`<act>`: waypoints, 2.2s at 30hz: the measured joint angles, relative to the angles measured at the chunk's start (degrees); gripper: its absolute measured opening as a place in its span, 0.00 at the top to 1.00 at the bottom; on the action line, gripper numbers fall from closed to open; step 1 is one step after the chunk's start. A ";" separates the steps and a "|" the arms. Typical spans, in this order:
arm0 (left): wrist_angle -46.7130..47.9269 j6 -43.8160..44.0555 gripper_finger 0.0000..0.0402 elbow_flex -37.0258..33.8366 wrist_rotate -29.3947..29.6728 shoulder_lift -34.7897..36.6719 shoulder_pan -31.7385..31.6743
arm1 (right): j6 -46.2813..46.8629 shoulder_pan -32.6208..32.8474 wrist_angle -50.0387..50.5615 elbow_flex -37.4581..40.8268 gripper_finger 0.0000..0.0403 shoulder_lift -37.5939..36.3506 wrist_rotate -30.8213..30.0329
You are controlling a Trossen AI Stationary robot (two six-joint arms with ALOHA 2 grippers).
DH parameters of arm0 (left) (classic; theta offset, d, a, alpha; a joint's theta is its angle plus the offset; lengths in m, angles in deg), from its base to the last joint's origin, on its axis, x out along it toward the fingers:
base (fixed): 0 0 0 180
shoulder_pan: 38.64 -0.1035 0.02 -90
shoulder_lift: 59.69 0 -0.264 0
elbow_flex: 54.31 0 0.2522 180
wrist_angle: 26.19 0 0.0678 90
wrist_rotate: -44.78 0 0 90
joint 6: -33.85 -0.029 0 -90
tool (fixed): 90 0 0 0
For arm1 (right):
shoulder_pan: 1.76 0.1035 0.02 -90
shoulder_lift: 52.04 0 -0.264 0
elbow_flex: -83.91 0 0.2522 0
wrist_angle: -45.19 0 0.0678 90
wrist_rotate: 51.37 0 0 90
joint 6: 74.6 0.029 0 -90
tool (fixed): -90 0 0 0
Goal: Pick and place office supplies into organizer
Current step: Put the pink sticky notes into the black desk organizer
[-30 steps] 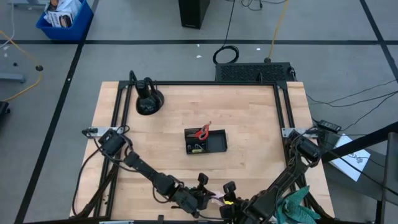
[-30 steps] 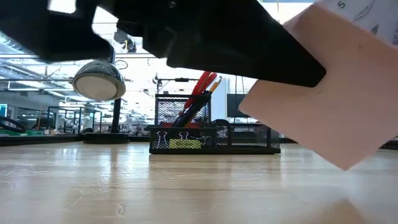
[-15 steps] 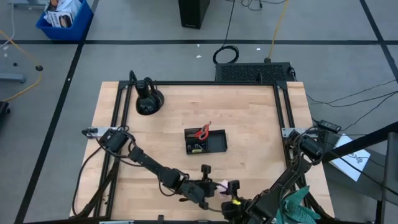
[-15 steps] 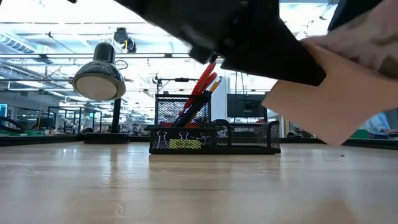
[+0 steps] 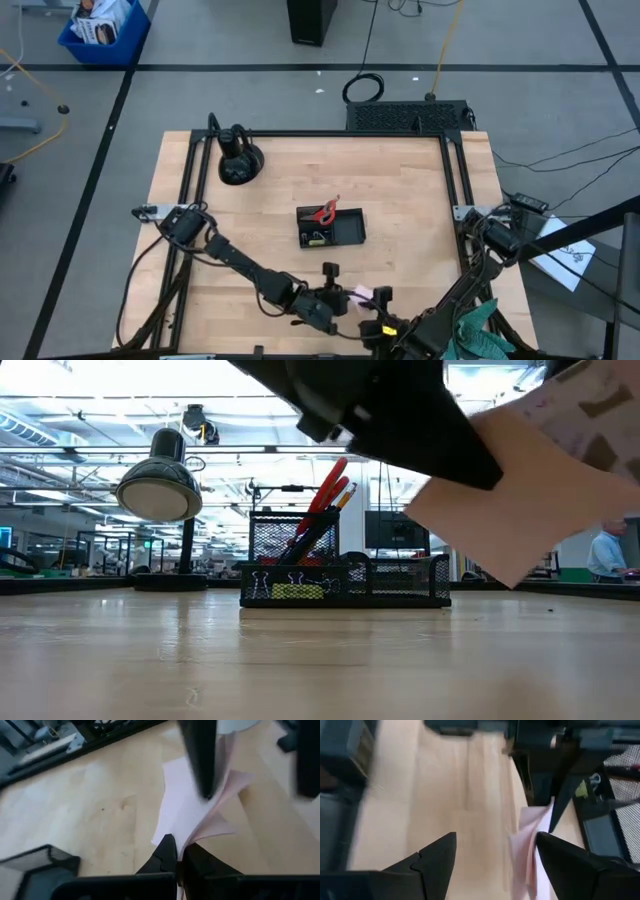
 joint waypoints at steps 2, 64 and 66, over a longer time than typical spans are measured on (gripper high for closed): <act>0.43 -2.66 1.00 0.03 2.06 0.07 0.05 | -0.35 0.54 -0.29 -1.32 0.34 -1.00 -0.16; 32.01 2.69 0.75 7.00 12.74 -2.00 -13.89 | 19.79 2.42 17.04 7.35 1.00 -6.46 -2.82; 31.61 2.61 0.71 7.00 12.79 -2.00 -13.89 | 19.79 2.42 17.02 7.35 1.00 -6.46 -2.82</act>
